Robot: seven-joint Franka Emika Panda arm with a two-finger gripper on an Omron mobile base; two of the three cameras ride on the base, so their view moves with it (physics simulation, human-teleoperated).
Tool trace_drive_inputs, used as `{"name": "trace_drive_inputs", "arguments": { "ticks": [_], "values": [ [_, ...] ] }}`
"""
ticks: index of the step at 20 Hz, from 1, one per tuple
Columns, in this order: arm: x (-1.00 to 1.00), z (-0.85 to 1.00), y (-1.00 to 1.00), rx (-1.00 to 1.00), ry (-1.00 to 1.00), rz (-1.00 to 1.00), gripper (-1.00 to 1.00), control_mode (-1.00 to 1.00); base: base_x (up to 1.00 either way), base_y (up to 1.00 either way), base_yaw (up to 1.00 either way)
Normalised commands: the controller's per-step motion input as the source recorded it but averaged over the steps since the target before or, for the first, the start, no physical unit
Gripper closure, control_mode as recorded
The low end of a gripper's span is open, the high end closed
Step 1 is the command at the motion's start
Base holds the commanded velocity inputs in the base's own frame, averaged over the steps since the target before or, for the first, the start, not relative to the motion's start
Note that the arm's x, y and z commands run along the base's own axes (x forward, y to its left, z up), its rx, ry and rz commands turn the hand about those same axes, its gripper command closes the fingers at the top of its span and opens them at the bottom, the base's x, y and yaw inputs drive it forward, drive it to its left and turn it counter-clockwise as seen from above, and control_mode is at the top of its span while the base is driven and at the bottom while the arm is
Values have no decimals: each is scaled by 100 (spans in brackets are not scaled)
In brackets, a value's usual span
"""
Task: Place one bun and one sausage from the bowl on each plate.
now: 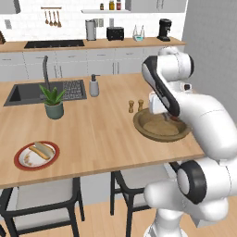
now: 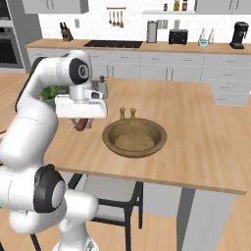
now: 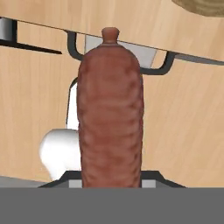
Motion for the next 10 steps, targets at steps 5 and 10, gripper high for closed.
{"name": "trace_drive_inputs", "arguments": {
  "ticks": [5, 10],
  "values": [
    [0, 18, 0, -10, -38, 0, 100, -100, 0, 0, 0],
    [-5, 11, 0, 0, -14, 0, 100, -100, 0, 0, 0]
  ]
}}
